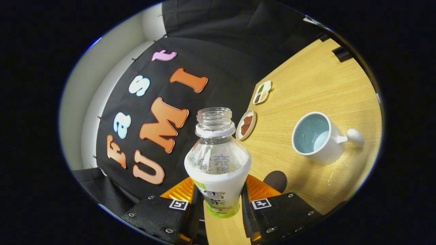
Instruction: Take the bottle from table, then pour the juice into the cup, finally place the bottle on the coaster
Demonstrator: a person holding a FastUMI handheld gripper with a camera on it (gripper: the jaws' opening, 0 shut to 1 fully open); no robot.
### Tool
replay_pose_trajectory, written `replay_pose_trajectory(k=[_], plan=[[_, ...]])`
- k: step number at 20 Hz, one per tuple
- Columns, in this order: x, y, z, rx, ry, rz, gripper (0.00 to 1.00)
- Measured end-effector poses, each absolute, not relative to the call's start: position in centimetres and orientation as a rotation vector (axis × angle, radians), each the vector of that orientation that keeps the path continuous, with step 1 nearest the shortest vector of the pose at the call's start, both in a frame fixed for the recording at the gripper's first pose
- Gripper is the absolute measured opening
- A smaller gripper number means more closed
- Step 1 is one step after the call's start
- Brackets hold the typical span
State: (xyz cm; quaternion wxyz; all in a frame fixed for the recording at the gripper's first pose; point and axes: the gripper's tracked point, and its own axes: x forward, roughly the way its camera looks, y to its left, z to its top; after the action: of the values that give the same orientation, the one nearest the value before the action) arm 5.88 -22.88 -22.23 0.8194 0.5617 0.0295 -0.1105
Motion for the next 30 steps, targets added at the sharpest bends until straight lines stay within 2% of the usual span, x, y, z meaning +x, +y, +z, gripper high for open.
replay_pose_trajectory(k=[30], plan=[[8.5,-23.6,-24.8,1.751,0.008,-0.239,0.52]])
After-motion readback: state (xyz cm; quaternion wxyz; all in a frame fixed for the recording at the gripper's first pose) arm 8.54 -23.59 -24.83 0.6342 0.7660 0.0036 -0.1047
